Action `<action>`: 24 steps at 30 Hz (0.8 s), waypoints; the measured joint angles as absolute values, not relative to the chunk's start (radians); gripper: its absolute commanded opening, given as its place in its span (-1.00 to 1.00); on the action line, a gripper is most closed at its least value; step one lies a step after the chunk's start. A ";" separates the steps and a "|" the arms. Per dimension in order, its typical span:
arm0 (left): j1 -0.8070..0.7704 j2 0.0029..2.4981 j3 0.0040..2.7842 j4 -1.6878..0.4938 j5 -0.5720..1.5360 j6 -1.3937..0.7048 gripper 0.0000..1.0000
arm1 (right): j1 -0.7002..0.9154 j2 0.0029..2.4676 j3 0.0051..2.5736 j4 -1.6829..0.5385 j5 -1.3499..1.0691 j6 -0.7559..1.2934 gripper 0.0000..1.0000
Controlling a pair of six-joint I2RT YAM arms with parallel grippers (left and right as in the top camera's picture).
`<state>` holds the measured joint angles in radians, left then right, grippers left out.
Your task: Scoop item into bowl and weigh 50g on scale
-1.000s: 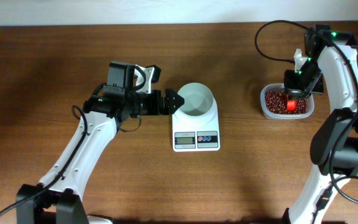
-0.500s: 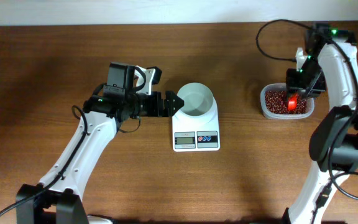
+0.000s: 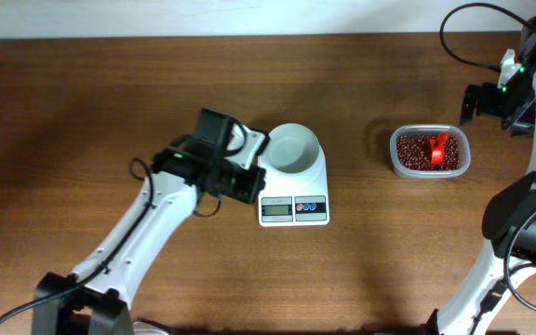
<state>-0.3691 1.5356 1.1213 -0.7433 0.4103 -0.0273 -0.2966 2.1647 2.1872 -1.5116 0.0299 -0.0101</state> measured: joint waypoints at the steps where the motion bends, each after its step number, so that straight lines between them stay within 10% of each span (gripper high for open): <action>1: -0.420 1.536 1.121 -0.755 0.345 -0.005 -1.00 | -0.294 2.165 2.187 -1.511 0.030 -0.010 0.97; 9: -0.802 1.536 1.123 -0.752 -0.035 0.161 -1.00 | -0.293 2.165 2.187 -1.511 0.030 -0.010 0.97; 24: -0.851 1.731 1.128 -0.595 -0.128 0.454 -1.00 | -0.293 2.165 2.187 -1.511 0.030 -0.011 0.98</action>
